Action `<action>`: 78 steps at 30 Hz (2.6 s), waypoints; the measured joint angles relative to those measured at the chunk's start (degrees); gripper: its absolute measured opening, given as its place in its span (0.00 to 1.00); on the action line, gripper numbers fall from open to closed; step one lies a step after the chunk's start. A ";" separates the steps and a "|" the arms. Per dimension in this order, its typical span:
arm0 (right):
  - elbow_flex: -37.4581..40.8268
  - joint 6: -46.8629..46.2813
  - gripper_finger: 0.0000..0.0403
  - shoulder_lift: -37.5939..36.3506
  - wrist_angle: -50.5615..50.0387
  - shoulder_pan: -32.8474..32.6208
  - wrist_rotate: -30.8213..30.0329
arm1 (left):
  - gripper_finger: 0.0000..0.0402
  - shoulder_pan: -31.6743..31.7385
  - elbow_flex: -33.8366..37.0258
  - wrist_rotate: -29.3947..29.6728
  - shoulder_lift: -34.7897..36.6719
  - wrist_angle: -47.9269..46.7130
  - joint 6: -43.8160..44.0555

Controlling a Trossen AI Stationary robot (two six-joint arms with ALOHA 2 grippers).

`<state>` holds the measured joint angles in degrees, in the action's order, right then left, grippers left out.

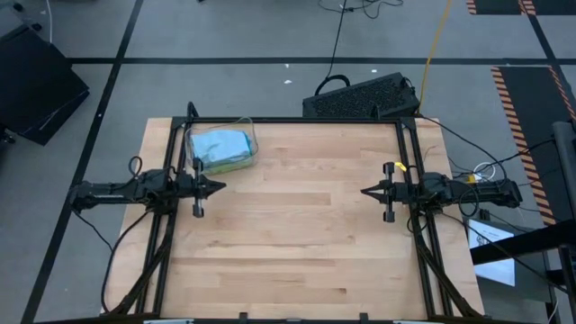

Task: Fold microfiber towels
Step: Return to Home Position

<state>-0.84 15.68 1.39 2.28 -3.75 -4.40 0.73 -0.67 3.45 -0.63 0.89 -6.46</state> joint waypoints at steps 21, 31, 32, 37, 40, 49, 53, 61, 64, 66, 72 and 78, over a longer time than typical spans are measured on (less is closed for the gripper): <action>-0.01 0.00 0.00 0.00 0.01 0.00 0.00 | 0.02 0.00 0.11 -0.14 -0.21 1.20 2.73; 0.00 0.00 0.00 0.00 0.01 0.02 0.00 | 0.02 0.00 0.11 -0.14 -0.21 1.37 2.54; 0.00 -0.02 0.00 0.00 0.01 0.00 0.00 | 0.02 0.00 0.11 -0.14 -0.21 1.37 2.56; -0.02 -0.01 0.00 0.00 0.01 0.01 0.00 | 0.02 0.00 0.11 -0.13 -0.21 1.39 2.53; 0.00 0.00 0.00 0.00 0.01 0.00 0.02 | 0.02 0.00 0.11 -0.12 -0.21 1.41 2.66; 0.00 0.00 0.00 0.00 0.01 0.02 0.02 | 0.02 0.00 0.11 -0.12 -0.21 1.46 2.71; 0.00 -0.01 0.00 0.00 0.01 0.01 0.02 | 0.02 0.00 0.11 -0.12 -0.21 1.46 2.54; -0.02 0.00 0.00 0.00 0.03 0.00 0.02 | 0.02 0.00 0.11 -0.12 -0.22 1.48 2.65; -0.02 0.00 0.00 0.00 0.03 0.00 0.02 | 0.02 0.00 0.11 -0.12 -0.23 1.48 2.66; -0.01 -0.01 0.00 0.00 0.02 0.01 0.02 | 0.02 0.00 0.11 -0.12 -0.21 1.48 2.51; -0.01 0.00 0.00 0.00 0.02 0.00 0.01 | 0.02 0.00 0.09 -0.10 -0.23 1.48 2.53; -0.01 0.00 0.00 0.00 0.02 0.00 0.02 | 0.02 0.00 0.09 -0.10 -0.23 1.48 2.66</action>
<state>-0.85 15.68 1.39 2.30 -3.74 -4.38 0.73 -0.58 3.36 -0.86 2.37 -3.80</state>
